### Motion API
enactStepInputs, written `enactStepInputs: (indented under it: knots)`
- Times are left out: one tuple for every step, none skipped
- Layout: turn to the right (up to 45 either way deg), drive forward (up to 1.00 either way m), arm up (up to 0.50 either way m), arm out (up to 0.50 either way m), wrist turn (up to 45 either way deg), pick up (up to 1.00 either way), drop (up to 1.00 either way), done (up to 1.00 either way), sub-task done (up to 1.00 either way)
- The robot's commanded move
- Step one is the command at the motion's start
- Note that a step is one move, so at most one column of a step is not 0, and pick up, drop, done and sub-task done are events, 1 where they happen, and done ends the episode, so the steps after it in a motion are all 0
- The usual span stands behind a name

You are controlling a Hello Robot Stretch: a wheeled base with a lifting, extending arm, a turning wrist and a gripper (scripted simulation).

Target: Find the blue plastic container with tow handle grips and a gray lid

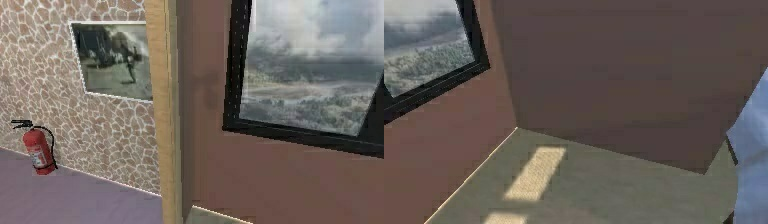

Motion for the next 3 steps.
enactStepInputs:
  knots:
    - [-21.0, 0.0, 0.0, 0.0, 0.0, 0.0, 0.0, 0.0, 0.0]
    - [0.0, 0.25, 0.0, 0.0, 0.0, 0.0, 0.0, 0.0, 0.0]
    - [-39.0, 0.0, 0.0, 0.0, 0.0, 0.0, 0.0, 0.0, 0.0]
